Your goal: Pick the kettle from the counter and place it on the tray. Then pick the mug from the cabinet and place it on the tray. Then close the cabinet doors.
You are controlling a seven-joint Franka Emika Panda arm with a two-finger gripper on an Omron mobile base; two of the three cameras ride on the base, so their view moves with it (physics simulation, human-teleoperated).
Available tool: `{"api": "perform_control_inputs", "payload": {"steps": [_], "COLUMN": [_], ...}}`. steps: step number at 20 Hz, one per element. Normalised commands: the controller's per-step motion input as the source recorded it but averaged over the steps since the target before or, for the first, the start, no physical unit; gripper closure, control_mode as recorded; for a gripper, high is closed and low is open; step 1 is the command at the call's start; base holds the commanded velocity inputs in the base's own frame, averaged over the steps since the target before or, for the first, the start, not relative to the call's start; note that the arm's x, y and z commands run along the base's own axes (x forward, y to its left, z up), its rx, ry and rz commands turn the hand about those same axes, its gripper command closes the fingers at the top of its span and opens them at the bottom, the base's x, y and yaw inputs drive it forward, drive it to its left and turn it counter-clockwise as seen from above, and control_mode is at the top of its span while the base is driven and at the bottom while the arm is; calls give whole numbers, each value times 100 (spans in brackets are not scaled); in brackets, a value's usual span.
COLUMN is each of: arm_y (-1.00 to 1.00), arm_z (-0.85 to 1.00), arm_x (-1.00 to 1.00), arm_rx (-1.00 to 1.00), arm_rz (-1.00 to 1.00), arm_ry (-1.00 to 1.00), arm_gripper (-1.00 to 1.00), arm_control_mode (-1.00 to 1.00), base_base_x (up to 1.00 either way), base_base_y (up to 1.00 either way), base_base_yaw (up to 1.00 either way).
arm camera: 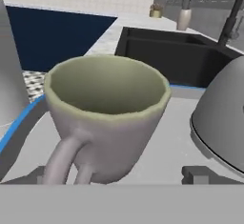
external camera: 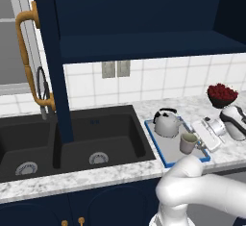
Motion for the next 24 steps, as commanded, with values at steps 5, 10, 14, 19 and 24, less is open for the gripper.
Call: {"api": "perform_control_inputs", "payload": {"steps": [5,10,14,19,24], "arm_y": [-3,-7,-1,8,4], "arm_z": [28,44,36,33,54], "arm_x": [-1,-17,-40,-52,-10], "arm_rx": [-2,0,0,0,0], "arm_rz": [9,1,-1,-11,-11], "arm_ry": [4,0,0,0,3], "arm_gripper": [-100,-100,-100,-100,-100], "arm_control_mode": [-100,-100,-100,-100,-100], "base_base_x": [0,0,0,0,0], "base_base_y": [0,0,0,0,0], "base_base_yaw": [0,0,0,0,0]}}
